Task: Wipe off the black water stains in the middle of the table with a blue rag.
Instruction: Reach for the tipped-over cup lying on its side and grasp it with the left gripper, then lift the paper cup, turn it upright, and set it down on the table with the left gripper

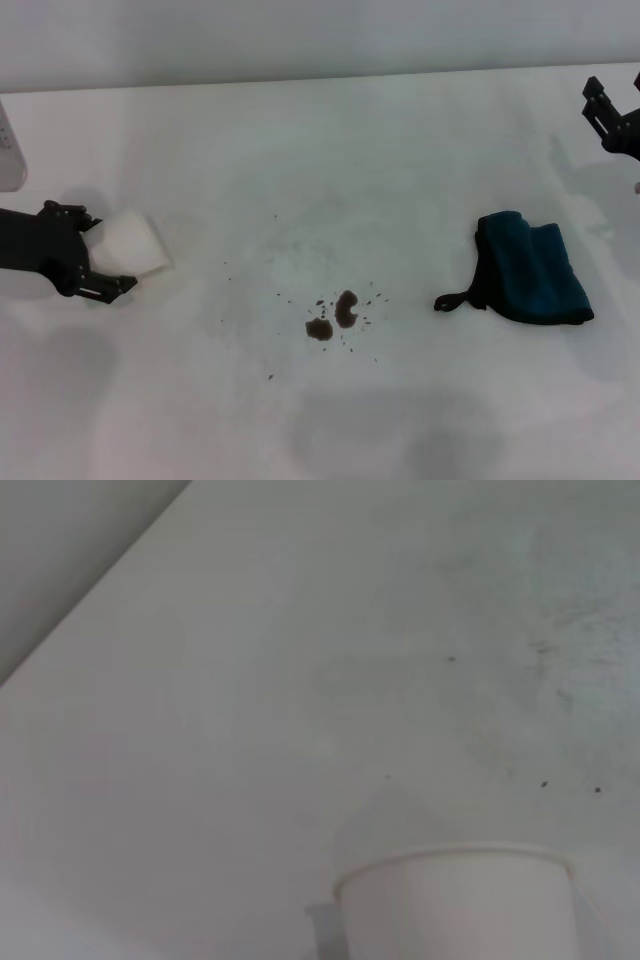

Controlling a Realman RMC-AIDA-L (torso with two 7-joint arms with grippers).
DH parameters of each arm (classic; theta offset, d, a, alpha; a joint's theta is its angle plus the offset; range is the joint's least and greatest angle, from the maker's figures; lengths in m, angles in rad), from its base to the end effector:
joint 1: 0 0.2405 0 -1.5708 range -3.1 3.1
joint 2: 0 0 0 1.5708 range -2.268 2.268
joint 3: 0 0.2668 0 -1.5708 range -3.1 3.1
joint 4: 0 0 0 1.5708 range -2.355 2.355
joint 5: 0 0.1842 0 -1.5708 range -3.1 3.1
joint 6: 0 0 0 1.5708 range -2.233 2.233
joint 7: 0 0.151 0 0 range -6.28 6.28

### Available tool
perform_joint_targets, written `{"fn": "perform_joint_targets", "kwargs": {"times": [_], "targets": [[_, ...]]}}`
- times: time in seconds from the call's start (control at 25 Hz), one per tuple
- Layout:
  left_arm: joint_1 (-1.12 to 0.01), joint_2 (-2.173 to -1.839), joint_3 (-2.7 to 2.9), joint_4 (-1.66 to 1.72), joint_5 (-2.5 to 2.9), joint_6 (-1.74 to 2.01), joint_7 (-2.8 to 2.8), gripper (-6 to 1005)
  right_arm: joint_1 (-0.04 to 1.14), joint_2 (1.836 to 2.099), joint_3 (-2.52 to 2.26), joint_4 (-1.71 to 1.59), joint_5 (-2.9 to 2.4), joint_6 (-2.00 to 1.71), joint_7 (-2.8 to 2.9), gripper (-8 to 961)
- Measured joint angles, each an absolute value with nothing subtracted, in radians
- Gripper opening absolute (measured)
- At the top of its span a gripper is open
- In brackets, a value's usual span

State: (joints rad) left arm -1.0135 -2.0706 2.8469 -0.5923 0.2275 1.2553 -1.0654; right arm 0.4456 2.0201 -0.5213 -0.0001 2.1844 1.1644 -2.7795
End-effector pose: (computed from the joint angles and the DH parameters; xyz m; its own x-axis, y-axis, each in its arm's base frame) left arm -0.2793 0.3825 -0.0140 0.9578 0.2417 -0.1556 0.1767 -0.9219 -0.3449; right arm 0.3606 0.3253 0.0302 0.6912 -0.0416 -0.7215 -0.7216 -0.0946 -0.6859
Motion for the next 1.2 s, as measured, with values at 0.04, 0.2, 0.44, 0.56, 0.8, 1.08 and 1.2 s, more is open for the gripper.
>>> {"fn": "perform_joint_targets", "kwargs": {"times": [0.04,0.2,0.44,0.56,0.8,1.08,1.2], "targets": [[-1.013,-2.071,2.847,-0.591,0.227,1.255,-1.065,877,0.446,2.02,-0.52,0.0,2.184,1.164,-2.78,696],[-1.012,-2.071,2.847,-0.589,0.227,1.256,-1.065,877,0.448,2.019,-0.519,-0.001,2.184,1.154,-2.779,696],[-1.011,-2.073,2.847,-0.588,0.167,1.26,-1.045,764,0.451,2.019,-0.518,-0.002,2.184,1.151,-2.78,696],[-1.003,-2.074,2.847,-0.588,0.075,1.265,-1.019,724,0.452,2.019,-0.518,-0.002,2.182,1.151,-2.78,696],[-0.945,-2.076,2.847,-0.505,-0.151,1.265,-0.921,674,0.459,2.018,-0.524,-0.006,2.18,1.157,-2.78,695],[-0.822,-2.077,2.845,-0.348,-0.369,1.216,-0.773,616,0.459,2.017,-0.53,-0.015,2.177,1.159,-2.78,695],[-0.761,-2.077,2.846,-0.295,-0.456,1.207,-0.701,605,0.459,2.016,-0.531,-0.024,2.175,1.159,-2.78,695]]}}
